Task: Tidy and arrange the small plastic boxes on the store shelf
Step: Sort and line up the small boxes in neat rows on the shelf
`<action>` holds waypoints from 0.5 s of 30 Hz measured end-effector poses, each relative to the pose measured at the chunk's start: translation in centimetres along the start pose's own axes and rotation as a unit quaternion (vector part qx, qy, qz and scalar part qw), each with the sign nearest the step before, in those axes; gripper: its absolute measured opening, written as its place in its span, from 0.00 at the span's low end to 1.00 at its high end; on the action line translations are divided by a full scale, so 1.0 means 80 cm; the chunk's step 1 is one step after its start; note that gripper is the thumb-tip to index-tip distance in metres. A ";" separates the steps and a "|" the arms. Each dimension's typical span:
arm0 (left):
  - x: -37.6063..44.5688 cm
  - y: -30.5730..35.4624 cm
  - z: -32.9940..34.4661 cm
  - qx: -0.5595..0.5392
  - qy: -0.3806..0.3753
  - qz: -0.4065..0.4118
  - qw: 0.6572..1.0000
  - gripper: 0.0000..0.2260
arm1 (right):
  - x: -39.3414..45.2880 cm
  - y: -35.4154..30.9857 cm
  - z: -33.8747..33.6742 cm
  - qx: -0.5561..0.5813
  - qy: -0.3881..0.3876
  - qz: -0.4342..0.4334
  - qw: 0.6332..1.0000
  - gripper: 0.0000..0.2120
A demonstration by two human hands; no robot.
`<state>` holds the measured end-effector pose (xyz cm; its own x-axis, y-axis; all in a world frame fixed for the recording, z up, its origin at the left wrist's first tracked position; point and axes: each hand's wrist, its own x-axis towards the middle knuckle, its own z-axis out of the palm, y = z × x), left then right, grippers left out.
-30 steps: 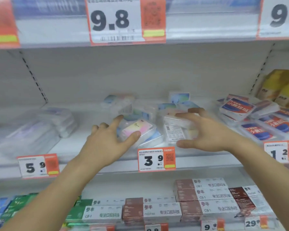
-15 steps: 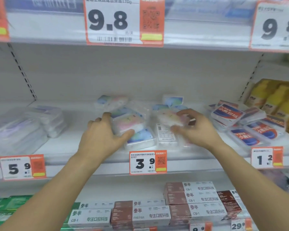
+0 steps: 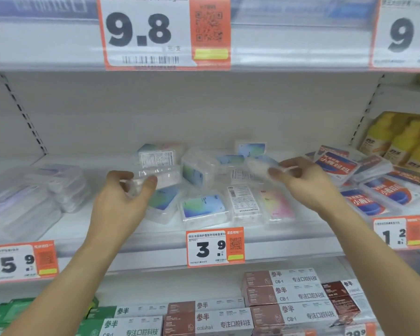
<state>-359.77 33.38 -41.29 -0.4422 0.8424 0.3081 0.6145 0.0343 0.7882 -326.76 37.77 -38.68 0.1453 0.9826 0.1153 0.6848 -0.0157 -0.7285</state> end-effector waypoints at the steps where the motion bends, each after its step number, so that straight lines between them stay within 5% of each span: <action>1: -0.004 0.004 0.001 0.008 -0.006 0.013 1.000 0.24 | -0.003 -0.007 -0.001 -0.035 -0.034 -0.011 0.999 0.22; 3: -0.017 0.012 0.007 0.051 -0.046 0.040 0.997 0.26 | -0.007 -0.025 -0.002 -0.086 -0.044 -0.048 0.994 0.25; 6: -0.034 0.018 0.017 0.115 -0.095 0.094 0.984 0.30 | 0.006 -0.069 0.014 -0.065 0.046 -0.151 0.985 0.25; 11: -0.039 0.012 0.016 0.092 -0.096 0.135 0.982 0.28 | 0.064 -0.129 0.094 -0.142 -0.237 -0.164 0.947 0.42; 15: -0.041 0.012 0.008 0.074 -0.107 0.125 0.983 0.28 | 0.094 -0.133 0.115 -0.136 -0.205 -0.164 0.955 0.25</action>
<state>-357.30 31.02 -41.91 -0.1262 0.9280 0.3506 0.7826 -0.1240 0.6101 -339.51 47.03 -36.28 -0.3632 0.9317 -0.0067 0.8135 0.3136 -0.4898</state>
